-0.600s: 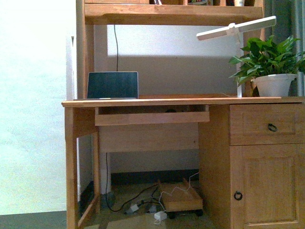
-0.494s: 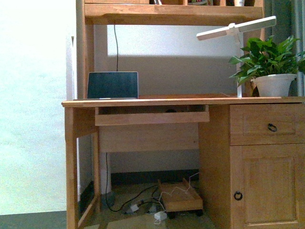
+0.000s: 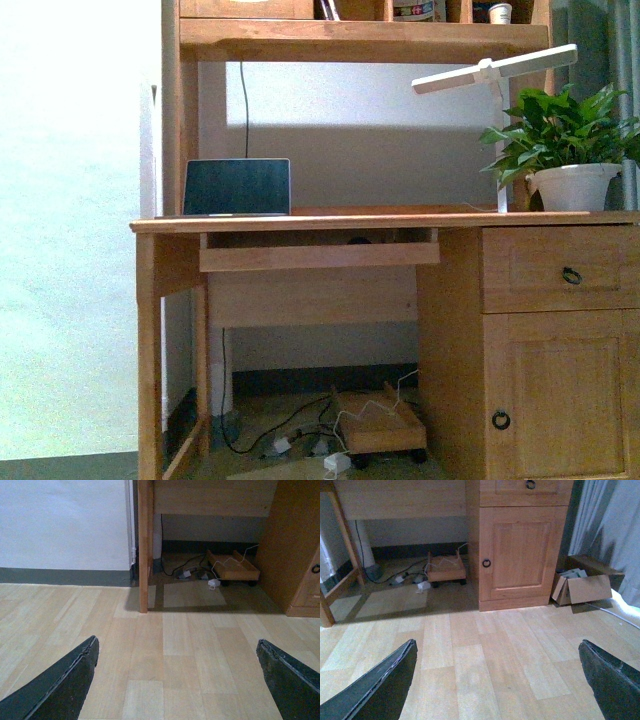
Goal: Place mouse
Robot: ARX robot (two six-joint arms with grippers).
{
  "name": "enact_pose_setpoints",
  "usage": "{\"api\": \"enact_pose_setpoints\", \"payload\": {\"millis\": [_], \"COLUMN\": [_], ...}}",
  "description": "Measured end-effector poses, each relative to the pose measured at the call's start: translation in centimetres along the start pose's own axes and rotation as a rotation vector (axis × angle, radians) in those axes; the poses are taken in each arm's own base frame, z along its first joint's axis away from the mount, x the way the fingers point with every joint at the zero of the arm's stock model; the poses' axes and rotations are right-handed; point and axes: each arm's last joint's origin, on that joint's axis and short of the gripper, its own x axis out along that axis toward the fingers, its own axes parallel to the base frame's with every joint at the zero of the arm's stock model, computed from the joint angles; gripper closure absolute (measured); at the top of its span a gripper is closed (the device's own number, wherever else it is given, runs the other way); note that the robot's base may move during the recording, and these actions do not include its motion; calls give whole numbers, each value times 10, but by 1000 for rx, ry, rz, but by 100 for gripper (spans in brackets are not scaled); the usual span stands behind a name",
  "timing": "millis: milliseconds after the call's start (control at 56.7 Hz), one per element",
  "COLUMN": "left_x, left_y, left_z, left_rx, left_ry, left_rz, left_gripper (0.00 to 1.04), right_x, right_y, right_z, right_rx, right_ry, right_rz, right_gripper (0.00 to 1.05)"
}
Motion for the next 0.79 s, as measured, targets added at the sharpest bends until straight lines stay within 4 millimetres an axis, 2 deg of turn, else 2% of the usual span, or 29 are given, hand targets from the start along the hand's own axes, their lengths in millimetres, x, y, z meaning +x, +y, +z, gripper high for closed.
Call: {"api": "enact_pose_setpoints", "payload": {"millis": [794], "left_x": [0], "left_y": [0], "left_z": [0], "left_rx": [0], "left_ry": [0], "left_rz": [0], "left_gripper": [8], "right_x": [0], "right_y": [0], "right_z": [0], "right_rx": [0], "right_ry": [0], "right_rz": [0], "right_gripper": [7]}}
